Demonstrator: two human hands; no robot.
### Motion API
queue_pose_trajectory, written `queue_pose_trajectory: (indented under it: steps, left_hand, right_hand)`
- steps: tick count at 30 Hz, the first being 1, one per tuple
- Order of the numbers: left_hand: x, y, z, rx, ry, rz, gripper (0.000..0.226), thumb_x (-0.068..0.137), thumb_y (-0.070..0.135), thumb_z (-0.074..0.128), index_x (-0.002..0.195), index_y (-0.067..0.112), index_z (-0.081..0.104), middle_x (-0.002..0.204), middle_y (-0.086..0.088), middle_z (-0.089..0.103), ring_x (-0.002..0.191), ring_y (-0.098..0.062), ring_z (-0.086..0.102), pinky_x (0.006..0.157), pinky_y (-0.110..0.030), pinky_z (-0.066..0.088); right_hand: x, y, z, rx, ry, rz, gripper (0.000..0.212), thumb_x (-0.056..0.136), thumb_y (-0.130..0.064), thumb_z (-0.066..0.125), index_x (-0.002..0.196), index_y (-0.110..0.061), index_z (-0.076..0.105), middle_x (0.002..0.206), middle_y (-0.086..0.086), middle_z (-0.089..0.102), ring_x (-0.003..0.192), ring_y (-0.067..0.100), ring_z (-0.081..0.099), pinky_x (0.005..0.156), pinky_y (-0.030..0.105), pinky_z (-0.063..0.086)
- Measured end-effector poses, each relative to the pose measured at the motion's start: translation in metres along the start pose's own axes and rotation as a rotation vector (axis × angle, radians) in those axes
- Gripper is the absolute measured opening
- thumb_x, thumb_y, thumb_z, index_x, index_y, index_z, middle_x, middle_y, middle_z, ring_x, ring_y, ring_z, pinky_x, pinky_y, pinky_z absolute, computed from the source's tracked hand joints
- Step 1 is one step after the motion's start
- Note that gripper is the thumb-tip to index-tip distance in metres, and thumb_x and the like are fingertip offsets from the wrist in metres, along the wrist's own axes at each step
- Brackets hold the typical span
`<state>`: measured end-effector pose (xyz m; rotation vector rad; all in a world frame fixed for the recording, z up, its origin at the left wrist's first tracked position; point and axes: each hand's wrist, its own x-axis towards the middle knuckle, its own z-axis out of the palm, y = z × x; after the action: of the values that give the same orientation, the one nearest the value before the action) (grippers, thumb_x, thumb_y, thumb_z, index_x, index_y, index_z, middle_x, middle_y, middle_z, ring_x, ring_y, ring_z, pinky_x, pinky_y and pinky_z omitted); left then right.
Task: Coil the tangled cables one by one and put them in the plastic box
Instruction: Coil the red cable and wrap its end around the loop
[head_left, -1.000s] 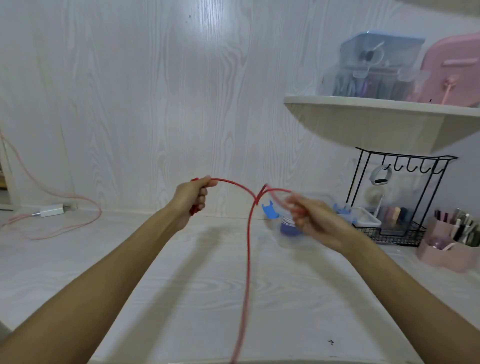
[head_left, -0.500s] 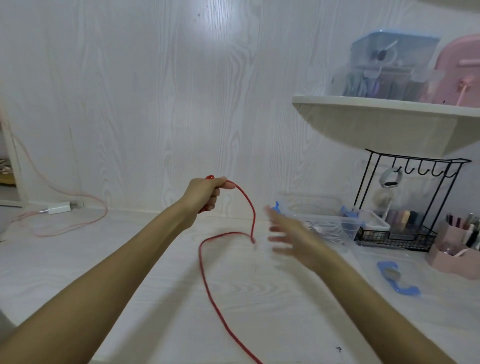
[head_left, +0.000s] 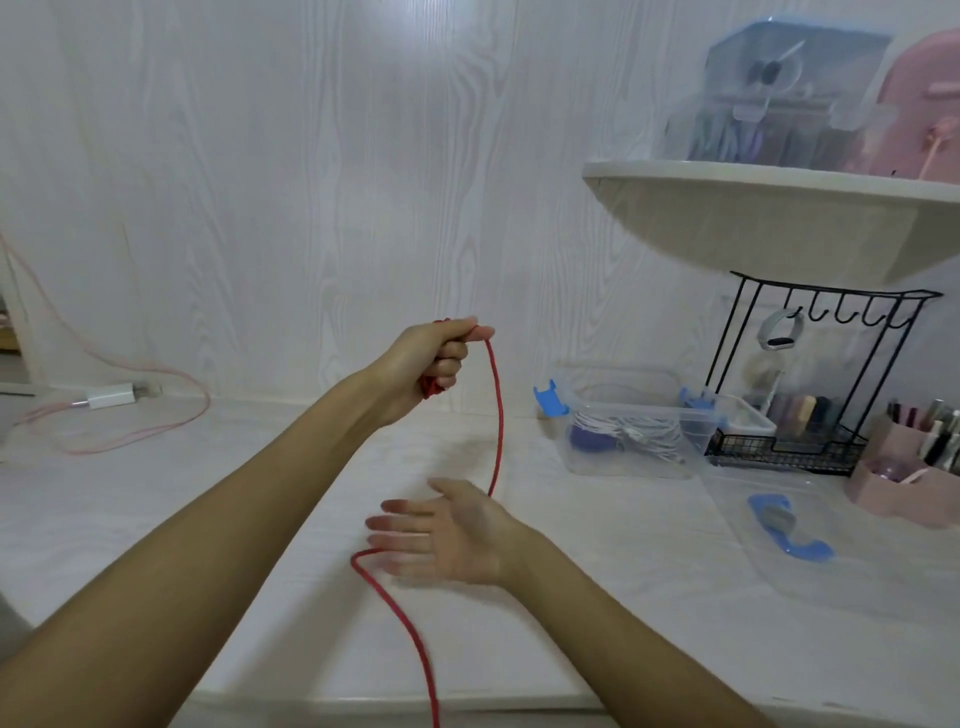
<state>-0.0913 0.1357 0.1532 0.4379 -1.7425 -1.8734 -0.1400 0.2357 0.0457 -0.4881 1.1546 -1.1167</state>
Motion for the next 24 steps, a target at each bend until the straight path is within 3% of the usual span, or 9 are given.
queue_pose_trajectory:
  steps: [2, 4, 6, 8, 12, 14, 17, 21, 24]
  left_hand:
    - [-0.004, -0.004, -0.013, 0.006, 0.004, -0.051, 0.023, 0.099, 0.026, 0.046, 0.096, 0.012, 0.064, 0.045, 0.013, 0.027, 0.035, -0.004, 0.024, 0.036, -0.014, 0.025]
    - [-0.011, -0.011, -0.026, -0.084, 0.008, -0.131, 0.022, 0.098, 0.026, 0.049, 0.089, 0.013, 0.065, 0.047, 0.012, 0.025, 0.034, -0.004, 0.022, 0.034, -0.015, 0.024]
    - [-0.021, -0.016, -0.031, -0.234, -0.040, -0.218, 0.023, 0.096, 0.024, 0.050, 0.079, 0.014, 0.061, 0.047, 0.011, 0.024, 0.032, -0.004, 0.022, 0.033, -0.015, 0.024]
    - [-0.033, -0.019, -0.024, -0.382, -0.145, -0.278, 0.026, 0.094, 0.026, 0.050, 0.072, 0.014, 0.057, 0.046, 0.011, 0.026, 0.031, -0.005, 0.023, 0.032, -0.015, 0.025]
    - [-0.056, -0.022, 0.001, -0.591, -0.366, -0.331, 0.033, 0.092, 0.028, 0.043, 0.069, 0.011, 0.059, 0.047, 0.008, 0.031, 0.039, -0.005, 0.016, 0.034, -0.016, 0.028]
    - [-0.065, -0.020, 0.007, -0.597, -0.410, -0.310, 0.029, 0.092, 0.023, 0.042, 0.070, 0.011, 0.057, 0.049, 0.007, 0.033, 0.041, -0.004, 0.017, 0.036, -0.017, 0.032]
    - [-0.079, -0.014, 0.009, -0.533, -0.390, -0.287, 0.025, 0.093, 0.026, 0.046, 0.074, 0.013, 0.057, 0.054, 0.007, 0.038, 0.038, -0.003, 0.030, 0.040, -0.016, 0.038]
    - [-0.095, -0.018, 0.022, -0.064, -0.307, -0.183, 0.039, 0.098, 0.041, 0.039, 0.078, 0.013, 0.058, 0.053, 0.007, 0.044, 0.040, -0.005, 0.040, 0.043, -0.015, 0.039]
    - [-0.106, -0.022, 0.038, -0.177, -0.365, -0.118, 0.058, 0.100, 0.046, 0.027, 0.070, 0.013, 0.065, 0.041, 0.008, 0.035, 0.031, -0.004, 0.029, 0.038, -0.016, 0.032]
  right_hand:
    - [-0.018, -0.014, -0.012, -0.040, -0.080, -0.069, 0.047, 0.099, -0.041, 0.034, 0.103, -0.011, 0.071, 0.067, 0.000, 0.063, 0.055, 0.011, 0.057, 0.057, 0.024, 0.051]
    - [-0.044, -0.031, -0.024, -0.400, 0.099, -0.159, 0.040, 0.096, -0.038, 0.045, 0.080, -0.019, 0.076, 0.057, -0.006, 0.052, 0.042, 0.006, 0.041, 0.043, 0.017, 0.041]
    - [-0.063, -0.049, -0.035, -0.686, 0.441, -0.351, 0.032, 0.095, -0.032, 0.049, 0.078, -0.019, 0.072, 0.062, -0.004, 0.054, 0.044, 0.006, 0.045, 0.047, 0.017, 0.044]
    - [-0.072, -0.062, -0.039, -0.741, 0.658, -0.585, 0.031, 0.098, -0.036, 0.042, 0.094, -0.015, 0.064, 0.078, 0.000, 0.060, 0.061, 0.009, 0.056, 0.067, 0.024, 0.050]
    - [-0.083, -0.056, -0.018, -0.883, 0.508, -0.538, 0.052, 0.096, -0.056, 0.028, 0.116, -0.016, 0.055, 0.109, 0.000, 0.064, 0.101, 0.015, 0.060, 0.094, 0.033, 0.038]
    - [-0.092, -0.049, -0.016, -0.820, 0.394, -0.493, 0.042, 0.098, -0.051, 0.034, 0.093, -0.017, 0.058, 0.087, -0.001, 0.068, 0.086, 0.014, 0.063, 0.090, 0.032, 0.043]
    - [-0.107, -0.043, -0.019, -0.638, 0.287, -0.628, 0.033, 0.098, -0.038, 0.044, 0.073, -0.018, 0.043, 0.054, -0.008, 0.043, 0.049, 0.009, 0.042, 0.061, 0.023, 0.051]
    - [-0.121, -0.050, -0.016, -0.758, 0.330, -0.896, 0.033, 0.094, -0.044, 0.049, 0.067, -0.024, 0.047, 0.050, -0.011, 0.034, 0.044, 0.007, 0.028, 0.042, 0.017, 0.029]
    - [-0.123, -0.058, -0.013, -0.822, 0.395, -0.983, 0.038, 0.085, -0.058, 0.055, 0.061, -0.028, 0.052, 0.047, -0.011, 0.033, 0.044, 0.008, 0.026, 0.044, 0.020, 0.025]
